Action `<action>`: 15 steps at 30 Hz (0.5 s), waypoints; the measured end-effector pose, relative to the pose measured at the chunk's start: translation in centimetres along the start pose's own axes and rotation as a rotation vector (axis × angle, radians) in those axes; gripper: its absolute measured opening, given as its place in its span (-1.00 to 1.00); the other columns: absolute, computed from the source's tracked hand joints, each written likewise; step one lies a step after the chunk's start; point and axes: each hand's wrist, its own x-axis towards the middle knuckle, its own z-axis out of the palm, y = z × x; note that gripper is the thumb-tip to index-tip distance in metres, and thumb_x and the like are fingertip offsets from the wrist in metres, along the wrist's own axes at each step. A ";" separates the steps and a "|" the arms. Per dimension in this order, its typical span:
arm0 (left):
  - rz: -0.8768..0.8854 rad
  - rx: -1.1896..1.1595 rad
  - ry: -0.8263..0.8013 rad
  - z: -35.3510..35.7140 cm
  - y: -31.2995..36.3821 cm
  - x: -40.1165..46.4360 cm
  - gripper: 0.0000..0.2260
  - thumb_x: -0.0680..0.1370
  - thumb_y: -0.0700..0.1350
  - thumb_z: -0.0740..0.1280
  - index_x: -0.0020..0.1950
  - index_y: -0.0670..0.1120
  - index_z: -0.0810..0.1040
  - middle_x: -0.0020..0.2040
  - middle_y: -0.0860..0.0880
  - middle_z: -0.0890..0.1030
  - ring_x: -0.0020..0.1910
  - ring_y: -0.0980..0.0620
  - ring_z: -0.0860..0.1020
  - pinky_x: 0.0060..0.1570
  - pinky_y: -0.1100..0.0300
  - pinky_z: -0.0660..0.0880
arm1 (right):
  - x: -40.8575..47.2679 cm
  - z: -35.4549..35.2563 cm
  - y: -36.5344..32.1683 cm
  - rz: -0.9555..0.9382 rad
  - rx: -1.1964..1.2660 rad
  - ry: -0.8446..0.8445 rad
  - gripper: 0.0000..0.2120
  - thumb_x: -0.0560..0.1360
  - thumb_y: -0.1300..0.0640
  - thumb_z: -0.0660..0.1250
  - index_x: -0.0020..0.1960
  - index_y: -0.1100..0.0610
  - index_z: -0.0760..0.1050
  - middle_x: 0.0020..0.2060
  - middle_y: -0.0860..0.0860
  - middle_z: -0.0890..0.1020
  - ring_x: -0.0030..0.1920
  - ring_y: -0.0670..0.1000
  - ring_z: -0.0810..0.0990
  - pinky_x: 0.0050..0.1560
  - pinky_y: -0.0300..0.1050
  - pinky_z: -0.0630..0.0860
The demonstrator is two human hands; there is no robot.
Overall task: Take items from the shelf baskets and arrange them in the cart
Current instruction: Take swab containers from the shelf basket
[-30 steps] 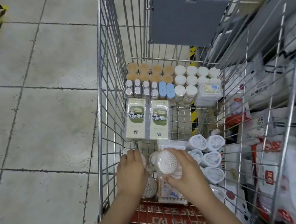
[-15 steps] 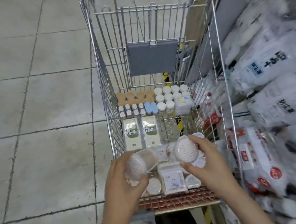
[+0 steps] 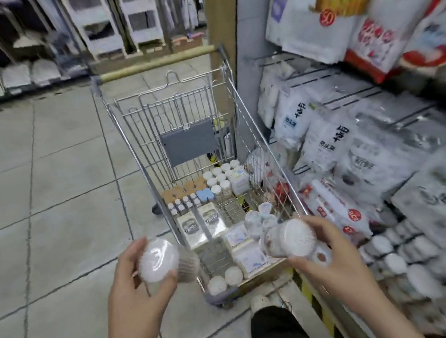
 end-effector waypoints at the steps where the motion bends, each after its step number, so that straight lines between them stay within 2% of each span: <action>1: 0.038 0.004 -0.013 -0.5 1.0 0.0 -0.42 0.37 -0.30 0.50 0.11 0.32 0.43 0.12 0.28 0.53 0.06 0.28 0.52 0.03 0.25 0.44 | -1.6 -0.8 -0.4 0.005 0.026 0.024 -0.43 0.28 0.02 0.59 0.18 -0.25 0.42 0.16 -0.26 0.51 0.18 -0.26 0.47 0.07 -0.39 0.41; 5: 0.119 -0.079 -0.054 -1.0 4.8 -1.0 -0.49 0.42 -0.30 0.45 0.09 0.31 0.48 0.11 0.20 0.58 -0.01 0.29 0.55 -0.05 0.39 0.51 | -7.7 -4.4 -2.1 0.036 0.096 0.170 -0.46 0.28 0.08 0.58 0.13 -0.31 0.46 0.17 -0.35 0.51 0.19 -0.29 0.48 0.13 -0.24 0.42; 8: 0.133 -0.180 -0.108 -0.5 6.8 -2.3 -0.50 0.40 -0.33 0.45 0.08 0.25 0.52 0.10 0.15 0.60 -0.03 0.31 0.56 -0.06 0.46 0.51 | -11.0 -6.9 -3.5 0.070 0.183 0.293 -0.50 0.18 -0.08 0.53 0.09 -0.30 0.49 0.11 -0.36 0.55 0.12 -0.30 0.53 0.05 -0.29 0.49; 10: 0.147 -0.216 -0.163 0.0 8.0 -3.2 -0.53 0.39 -0.32 0.45 0.06 0.23 0.55 0.11 0.10 0.61 -0.03 0.28 0.57 -0.07 0.45 0.52 | -12.6 -8.3 -4.4 0.083 0.199 0.359 -0.48 0.15 -0.14 0.49 0.10 -0.33 0.48 0.11 -0.35 0.56 0.11 -0.29 0.53 0.09 -0.20 0.50; 13: 0.166 -0.236 -0.301 1.5 9.8 -4.5 -0.61 0.36 -0.23 0.45 0.05 0.21 0.58 0.17 0.05 0.61 0.04 0.19 0.58 -0.05 0.40 0.54 | -14.9 -10.2 -5.1 0.101 0.214 0.447 -0.44 0.19 -0.15 0.48 0.17 -0.29 0.45 0.19 -0.26 0.53 0.17 -0.20 0.52 0.19 -0.04 0.50; 15: 0.178 -0.233 -0.396 3.0 11.2 -5.6 -0.63 0.29 -0.08 0.45 0.05 0.22 0.58 0.18 0.05 0.60 0.08 0.15 0.58 -0.07 0.36 0.56 | -16.8 -11.5 -5.3 0.096 0.224 0.516 -0.43 0.19 -0.20 0.47 0.18 -0.31 0.45 0.18 -0.26 0.53 0.17 -0.20 0.51 0.16 -0.08 0.50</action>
